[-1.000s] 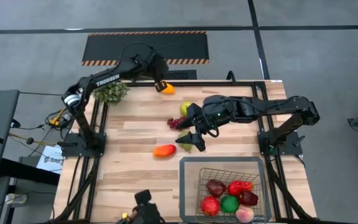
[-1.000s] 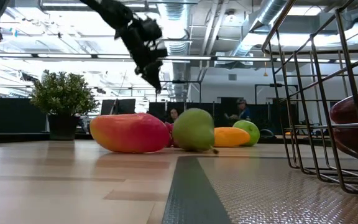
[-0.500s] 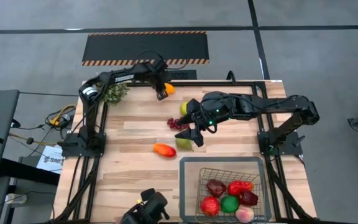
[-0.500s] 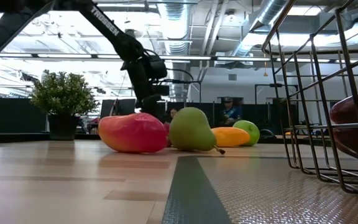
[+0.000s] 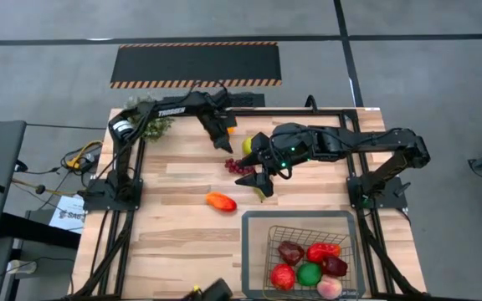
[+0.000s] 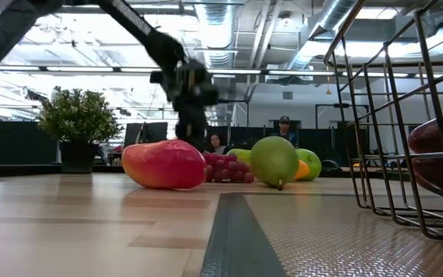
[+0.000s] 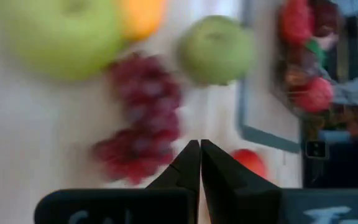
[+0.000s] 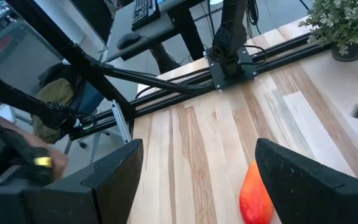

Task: Build produce basket
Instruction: Move the fruits to the center of the table

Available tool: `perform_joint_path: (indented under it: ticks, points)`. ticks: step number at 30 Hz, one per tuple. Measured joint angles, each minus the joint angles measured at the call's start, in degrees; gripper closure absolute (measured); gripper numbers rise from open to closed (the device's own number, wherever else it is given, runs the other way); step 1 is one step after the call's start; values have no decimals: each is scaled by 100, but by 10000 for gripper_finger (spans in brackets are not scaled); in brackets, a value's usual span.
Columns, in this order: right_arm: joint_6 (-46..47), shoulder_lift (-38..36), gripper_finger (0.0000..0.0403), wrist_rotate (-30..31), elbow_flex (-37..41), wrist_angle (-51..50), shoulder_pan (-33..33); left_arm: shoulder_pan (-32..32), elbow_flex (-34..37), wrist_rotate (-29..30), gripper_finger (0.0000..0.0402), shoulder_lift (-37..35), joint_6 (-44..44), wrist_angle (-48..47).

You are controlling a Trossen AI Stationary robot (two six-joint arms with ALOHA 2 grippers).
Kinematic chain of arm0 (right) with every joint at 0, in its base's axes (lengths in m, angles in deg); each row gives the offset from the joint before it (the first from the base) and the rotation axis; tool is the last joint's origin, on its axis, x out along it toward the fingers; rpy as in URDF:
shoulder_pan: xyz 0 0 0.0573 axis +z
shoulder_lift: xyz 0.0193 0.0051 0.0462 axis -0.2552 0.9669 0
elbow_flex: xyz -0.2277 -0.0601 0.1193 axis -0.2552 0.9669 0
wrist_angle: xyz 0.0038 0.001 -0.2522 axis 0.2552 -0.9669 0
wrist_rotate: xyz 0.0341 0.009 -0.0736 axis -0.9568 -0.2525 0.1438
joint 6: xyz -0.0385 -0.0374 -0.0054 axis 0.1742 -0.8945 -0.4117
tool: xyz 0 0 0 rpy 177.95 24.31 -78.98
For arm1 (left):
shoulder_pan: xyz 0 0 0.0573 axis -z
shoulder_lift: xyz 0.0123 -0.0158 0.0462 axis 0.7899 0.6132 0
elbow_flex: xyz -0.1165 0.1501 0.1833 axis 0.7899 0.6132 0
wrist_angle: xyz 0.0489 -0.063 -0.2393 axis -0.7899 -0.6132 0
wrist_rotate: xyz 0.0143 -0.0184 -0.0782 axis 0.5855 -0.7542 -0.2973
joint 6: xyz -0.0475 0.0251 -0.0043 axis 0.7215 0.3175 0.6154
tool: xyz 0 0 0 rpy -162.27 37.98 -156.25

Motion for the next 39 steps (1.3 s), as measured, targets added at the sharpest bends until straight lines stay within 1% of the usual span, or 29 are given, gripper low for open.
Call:
perform_joint_path:
  ticks: [1, 2, 3, 5, 7, 9, 10, 11, 12, 13, 20, 23, 26, 30, 34, 39]
  points:
    - [-2, 0, 75, 0, 0, 0, 0, 88, 0, 54, 401, -151, -41, 6]
    - [-3, 0, 75, 0, 0, -1, 0, 164, -1, 250, 401, -323, -54, 2]
    - [-3, 0, 75, 0, 0, -1, 0, 225, -5, 608, 401, -486, -57, 14]
    - [-16, 0, 75, 0, 0, -2, 0, 299, -11, 1667, 401, -770, -174, 72]
    - [-20, 0, 75, 0, 0, 0, 0, 313, -11, 3094, 401, -945, -283, 201]
    - [-19, 0, 75, 0, 0, 0, 2, 253, -11, 4456, 401, -1002, -271, 618]
    - [-16, 0, 75, 0, 0, -1, 8, 193, -11, 5019, 401, -1001, -275, 793]
    - [-17, 0, 75, 0, 0, -2, 20, 130, -11, 5433, 401, -976, -308, 939]
    - [-18, 0, 75, 0, 0, -1, 34, 63, -11, 5727, 401, -932, -334, 1089]
    - [-15, 0, 75, 0, 0, -2, 46, 0, -13, 5859, 401, -867, -336, 1177]
    - [15, 0, 75, -2, 0, 0, 163, -343, -7, 5794, 401, 29, -363, 1295]
    - [46, 0, 75, -2, 0, -1, 195, -382, -4, 5479, 401, 408, -105, 1184]
    - [91, 0, 75, -2, 0, 0, 227, -285, -4, 4956, 401, 592, 183, 806]
    - [153, 0, 75, -2, 0, -1, 227, -11, -4, 4209, 401, 599, 522, 402]
    - [153, 0, 75, -2, 0, 4, 233, 445, -7, 3335, 401, 568, 879, 387]
    - [153, 0, 75, -2, 0, 44, 283, 1241, -7, 3087, 401, 560, 1289, 1295]
